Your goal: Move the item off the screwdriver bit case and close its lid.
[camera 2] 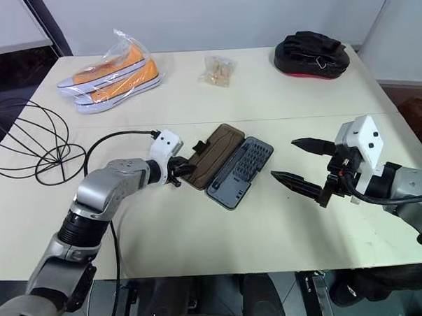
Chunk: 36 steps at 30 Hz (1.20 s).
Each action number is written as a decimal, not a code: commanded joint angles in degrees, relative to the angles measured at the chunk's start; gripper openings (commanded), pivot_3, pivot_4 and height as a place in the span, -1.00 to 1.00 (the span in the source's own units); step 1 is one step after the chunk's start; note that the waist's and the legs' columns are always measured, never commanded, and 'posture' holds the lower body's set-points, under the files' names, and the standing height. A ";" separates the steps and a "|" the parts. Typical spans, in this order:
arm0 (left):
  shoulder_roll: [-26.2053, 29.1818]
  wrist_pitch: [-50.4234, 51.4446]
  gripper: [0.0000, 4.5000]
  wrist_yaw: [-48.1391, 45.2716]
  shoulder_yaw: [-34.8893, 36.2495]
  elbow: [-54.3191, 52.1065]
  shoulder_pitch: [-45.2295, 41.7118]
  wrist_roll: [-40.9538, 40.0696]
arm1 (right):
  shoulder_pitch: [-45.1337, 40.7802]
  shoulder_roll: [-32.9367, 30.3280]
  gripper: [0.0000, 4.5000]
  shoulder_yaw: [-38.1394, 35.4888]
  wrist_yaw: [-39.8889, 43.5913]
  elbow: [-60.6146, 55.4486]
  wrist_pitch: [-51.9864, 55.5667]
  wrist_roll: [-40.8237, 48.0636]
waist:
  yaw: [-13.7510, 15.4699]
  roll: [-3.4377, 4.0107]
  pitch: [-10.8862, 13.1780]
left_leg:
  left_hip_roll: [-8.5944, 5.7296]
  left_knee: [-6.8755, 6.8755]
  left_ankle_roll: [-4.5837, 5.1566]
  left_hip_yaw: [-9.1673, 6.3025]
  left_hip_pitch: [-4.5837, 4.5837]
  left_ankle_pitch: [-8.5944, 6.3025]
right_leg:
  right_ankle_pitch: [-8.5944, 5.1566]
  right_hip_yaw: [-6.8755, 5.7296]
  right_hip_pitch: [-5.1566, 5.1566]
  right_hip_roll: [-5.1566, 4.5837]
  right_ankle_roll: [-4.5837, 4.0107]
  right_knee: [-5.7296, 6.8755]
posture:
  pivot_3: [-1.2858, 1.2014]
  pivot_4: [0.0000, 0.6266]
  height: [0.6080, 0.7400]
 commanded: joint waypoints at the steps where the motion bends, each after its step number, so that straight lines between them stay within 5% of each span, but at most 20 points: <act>1: -0.06 0.29 -0.98 0.50 0.55 1.60 0.37 1.24 | -0.25 -0.42 1.00 -1.06 0.16 -0.64 -1.10 0.28 | 0.01 0.00 -0.01 | 0.00 0.00 0.00 0.00 0.02 0.00 | 0.00 0.00 0.02 0.00 0.00 0.00 | 0.03 -0.52 1.00; 9: 3.11 -9.23 -0.98 -4.75 -4.37 9.26 -2.79 6.24 | 1.19 -0.55 1.00 -2.61 0.30 -1.16 -1.12 0.44 | 0.13 0.01 -0.05 | -0.02 0.04 -0.02 0.00 0.21 0.01 | 0.00 0.00 0.24 0.00 0.00 0.01 | 0.03 -0.52 1.00; 18: 7.57 -49.62 -0.98 -33.95 -11.88 34.36 -14.14 13.42 | 5.57 -2.85 1.00 -6.19 4.65 -3.26 -0.29 2.49 | 0.17 0.00 -0.05 | -0.02 0.07 0.01 0.03 0.20 0.15 | -0.01 0.01 0.26 0.01 -0.04 -0.03 | 0.03 -0.52 1.00; 25: 4.07 -72.24 -0.98 -53.08 -11.45 53.84 -23.52 15.12 | 8.97 -3.57 1.00 -9.13 5.88 -5.31 1.01 4.78 | 0.24 -0.02 -0.04 | -0.04 0.05 0.18 0.05 -0.08 0.05 | 0.00 0.00 -0.02 -0.01 0.01 -0.05 | 0.03 -0.52 1.00; 36: 1.27 -80.63 -0.98 -51.09 -9.44 64.77 -26.67 20.98 | 13.13 -5.60 1.00 -9.95 11.90 -7.01 0.02 5.83 | 0.86 -0.13 0.03 | -0.04 0.10 0.26 0.08 -0.10 0.00 | 0.05 0.01 -0.01 0.02 0.14 -0.07 | 0.03 -0.52 1.00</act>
